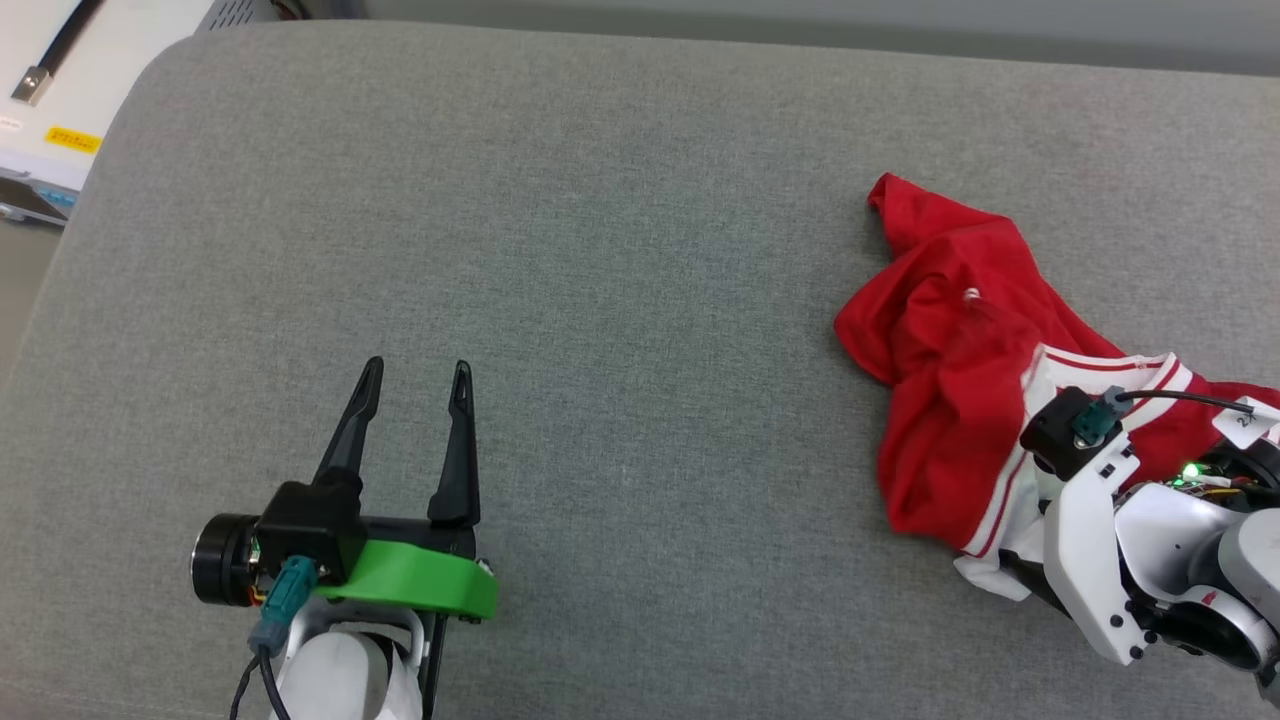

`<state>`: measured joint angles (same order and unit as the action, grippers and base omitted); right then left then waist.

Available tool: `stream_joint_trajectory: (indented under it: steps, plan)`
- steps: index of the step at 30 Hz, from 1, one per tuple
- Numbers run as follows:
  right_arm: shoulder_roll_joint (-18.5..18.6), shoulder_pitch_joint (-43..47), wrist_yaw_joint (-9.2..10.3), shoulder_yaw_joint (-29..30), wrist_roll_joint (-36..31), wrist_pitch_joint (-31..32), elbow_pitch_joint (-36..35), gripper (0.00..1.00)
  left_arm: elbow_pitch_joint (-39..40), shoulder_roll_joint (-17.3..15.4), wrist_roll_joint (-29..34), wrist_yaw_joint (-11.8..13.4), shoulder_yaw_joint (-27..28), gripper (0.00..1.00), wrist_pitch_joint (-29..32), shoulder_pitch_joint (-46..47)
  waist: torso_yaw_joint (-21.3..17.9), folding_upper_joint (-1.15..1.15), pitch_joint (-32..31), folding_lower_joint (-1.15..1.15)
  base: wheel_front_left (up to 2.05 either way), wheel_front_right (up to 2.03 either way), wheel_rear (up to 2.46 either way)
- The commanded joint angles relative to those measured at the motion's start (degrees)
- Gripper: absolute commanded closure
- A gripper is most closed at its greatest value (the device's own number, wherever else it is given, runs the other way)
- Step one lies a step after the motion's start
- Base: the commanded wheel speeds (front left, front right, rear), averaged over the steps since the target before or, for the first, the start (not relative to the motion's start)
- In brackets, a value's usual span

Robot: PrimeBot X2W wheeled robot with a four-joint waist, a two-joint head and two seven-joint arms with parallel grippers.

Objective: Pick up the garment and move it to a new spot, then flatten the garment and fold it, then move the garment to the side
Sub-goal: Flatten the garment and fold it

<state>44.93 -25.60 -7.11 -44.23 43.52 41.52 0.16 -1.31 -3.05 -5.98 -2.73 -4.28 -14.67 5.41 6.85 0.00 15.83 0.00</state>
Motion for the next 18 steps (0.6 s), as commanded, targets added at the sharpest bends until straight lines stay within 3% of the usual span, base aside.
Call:
stream_joint_trajectory:
  steps: [1,6,7,13,18]
  plan:
    - [-0.5,-0.92,-0.37,-1.96,0.27,-0.07,1.8,0.0,0.08,0.17,-0.29,0.39,-0.04,0.0,-0.33,1.04,1.19,0.0,2.02,0.0,0.0,0.0,0.0]
    - [-1.5,-2.45,-0.37,-8.17,1.39,-2.88,8.29,0.0,-0.1,0.17,-0.61,0.79,-0.14,0.0,-0.33,1.54,1.55,0.0,2.6,0.0,0.0,0.0,0.0]
    - [-2.15,-3.55,-0.37,-8.48,2.28,-7.93,9.71,1.0,-0.35,0.17,-0.61,1.0,0.02,0.0,-0.33,1.16,1.18,0.0,1.9,0.0,0.0,0.0,0.0]
    - [-0.94,-3.84,-0.37,-5.08,2.29,-18.18,8.03,1.0,-0.65,0.17,-0.88,1.5,0.54,0.0,-0.33,-0.03,0.2,0.0,-1.0,0.0,0.0,0.0,0.0]
    - [1.98,-1.32,-0.37,2.29,1.51,-22.32,2.07,1.0,-0.42,0.17,-0.84,1.67,0.81,0.0,-0.33,-1.3,-0.41,0.0,-2.86,0.0,0.0,0.0,0.0]
